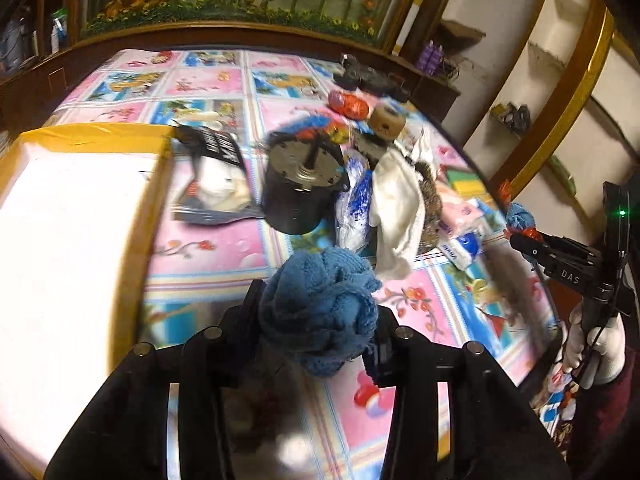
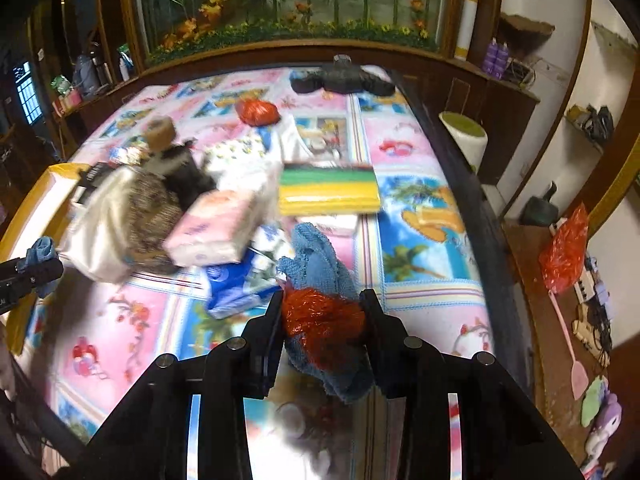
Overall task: Organize soft objects
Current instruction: 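Carry both cloths into the white tray and open both grippers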
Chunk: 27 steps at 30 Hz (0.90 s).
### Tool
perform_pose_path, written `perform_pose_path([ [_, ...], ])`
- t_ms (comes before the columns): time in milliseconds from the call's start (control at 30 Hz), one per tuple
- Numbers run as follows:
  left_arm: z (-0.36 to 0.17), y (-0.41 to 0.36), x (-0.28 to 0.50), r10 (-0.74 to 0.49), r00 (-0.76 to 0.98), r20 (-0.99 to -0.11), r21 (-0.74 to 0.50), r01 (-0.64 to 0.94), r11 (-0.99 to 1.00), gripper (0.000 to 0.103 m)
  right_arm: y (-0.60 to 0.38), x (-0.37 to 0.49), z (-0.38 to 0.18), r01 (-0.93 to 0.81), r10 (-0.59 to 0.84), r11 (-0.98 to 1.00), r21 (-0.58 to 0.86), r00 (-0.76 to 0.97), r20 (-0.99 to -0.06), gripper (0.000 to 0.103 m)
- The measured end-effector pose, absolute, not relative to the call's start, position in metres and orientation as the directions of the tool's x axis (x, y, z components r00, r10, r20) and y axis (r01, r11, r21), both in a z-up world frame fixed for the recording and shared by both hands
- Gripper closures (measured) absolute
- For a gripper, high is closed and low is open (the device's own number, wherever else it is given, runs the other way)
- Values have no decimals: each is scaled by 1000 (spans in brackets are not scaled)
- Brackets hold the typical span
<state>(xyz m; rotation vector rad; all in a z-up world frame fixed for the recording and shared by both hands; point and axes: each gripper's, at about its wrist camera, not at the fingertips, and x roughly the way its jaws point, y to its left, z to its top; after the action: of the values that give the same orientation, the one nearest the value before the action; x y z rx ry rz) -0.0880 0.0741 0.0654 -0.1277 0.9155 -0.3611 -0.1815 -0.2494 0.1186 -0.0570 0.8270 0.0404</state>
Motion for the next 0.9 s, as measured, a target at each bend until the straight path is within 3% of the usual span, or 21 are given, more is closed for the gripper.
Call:
perform_pose_path([
  [133,88,122,-115,-336,609,-718,-279,191,941,63,-213,-199,153,-142,80,989,-33,717,-693,67],
  [300,98,197,-130,-220,660,-718,-271,26,962,63,-141,-196,176,-309,216,951,-18,704,-677,67],
  [567,52,280,-130,-92,606,-790,-275,-216,937,62,-8,-154,185,-526,375,850,17,584,-720,67],
  [700,37,293,-129,-59,579,-813,-263,-275,925,62,45,-115,175,-568,400,821,56,502,-767,67],
  [900,30,305,-126,-35,571,-820,-253,-307,917,61,106,-42,139,-559,324,829,20,451,-832,67],
])
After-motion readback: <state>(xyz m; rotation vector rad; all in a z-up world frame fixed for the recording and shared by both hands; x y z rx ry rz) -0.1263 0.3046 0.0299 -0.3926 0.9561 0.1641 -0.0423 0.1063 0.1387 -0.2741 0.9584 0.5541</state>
